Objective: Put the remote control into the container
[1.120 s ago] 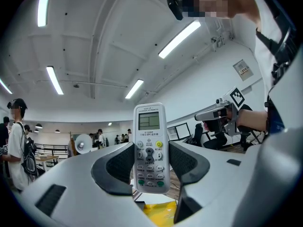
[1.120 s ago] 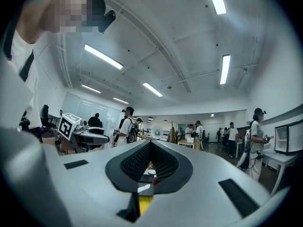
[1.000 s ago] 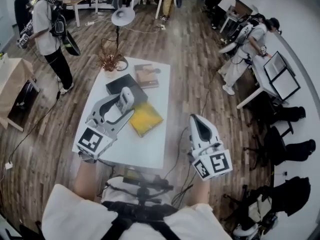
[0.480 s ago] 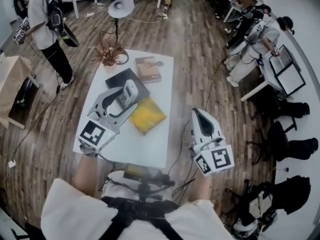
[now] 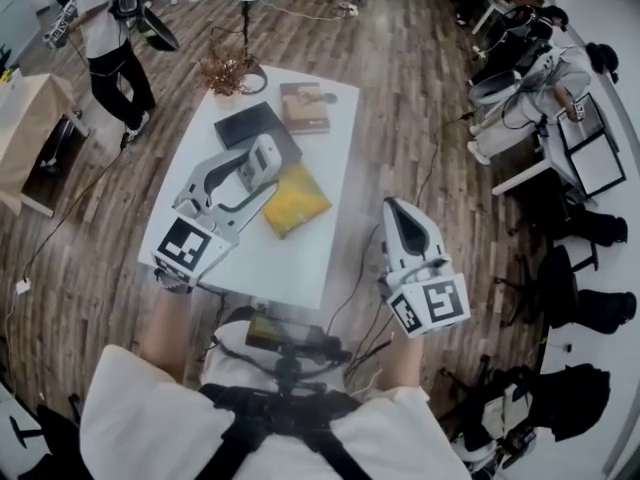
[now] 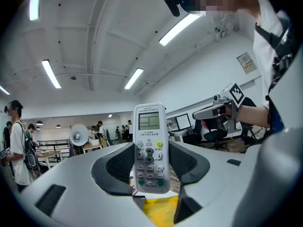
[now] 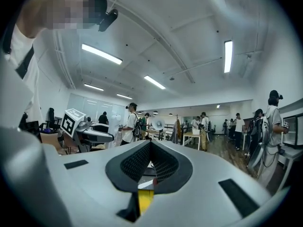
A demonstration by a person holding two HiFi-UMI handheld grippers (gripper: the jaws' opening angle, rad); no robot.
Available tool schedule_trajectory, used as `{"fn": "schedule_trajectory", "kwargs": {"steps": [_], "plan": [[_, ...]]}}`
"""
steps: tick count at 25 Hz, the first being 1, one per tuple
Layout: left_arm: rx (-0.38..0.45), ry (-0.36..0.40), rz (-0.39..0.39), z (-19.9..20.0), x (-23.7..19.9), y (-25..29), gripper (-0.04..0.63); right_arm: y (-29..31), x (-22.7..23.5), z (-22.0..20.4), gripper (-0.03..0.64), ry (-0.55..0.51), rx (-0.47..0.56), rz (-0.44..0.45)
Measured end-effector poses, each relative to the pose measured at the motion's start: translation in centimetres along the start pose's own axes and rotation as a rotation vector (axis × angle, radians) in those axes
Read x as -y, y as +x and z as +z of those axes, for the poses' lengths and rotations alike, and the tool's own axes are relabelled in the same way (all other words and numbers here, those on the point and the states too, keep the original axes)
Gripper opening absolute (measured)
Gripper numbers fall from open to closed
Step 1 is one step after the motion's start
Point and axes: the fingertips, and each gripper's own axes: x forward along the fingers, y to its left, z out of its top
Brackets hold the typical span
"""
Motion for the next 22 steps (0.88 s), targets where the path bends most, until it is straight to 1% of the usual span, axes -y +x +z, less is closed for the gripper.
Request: {"fn": "schedule_trajectory", "kwargs": {"steps": [7,11,17,22], "plan": [[-0.055,0.017,0.034,-2.0,2.7,0.6,0.244,-2.6,0.6,-2.3,0.003,0.016,-0.027,0.034],[-0.094,0.045,0.044,-3.2,4.0,1.1,0.244,-3.7,0.6,-4.0,0.003,0.022,-0.055,0.042],[-0.181,0.081,-0.029,-6.2,5.5,3.1,0.244,-4.2,0.8,-5.9,0.003,0.036,-0.084,0.023],[-0.232,0.108,-0.088,-9.1,5.5,5.7,0.244,-3.5,1.6,-7.1,0.003,0.053,-0.098,-0.023]]}}
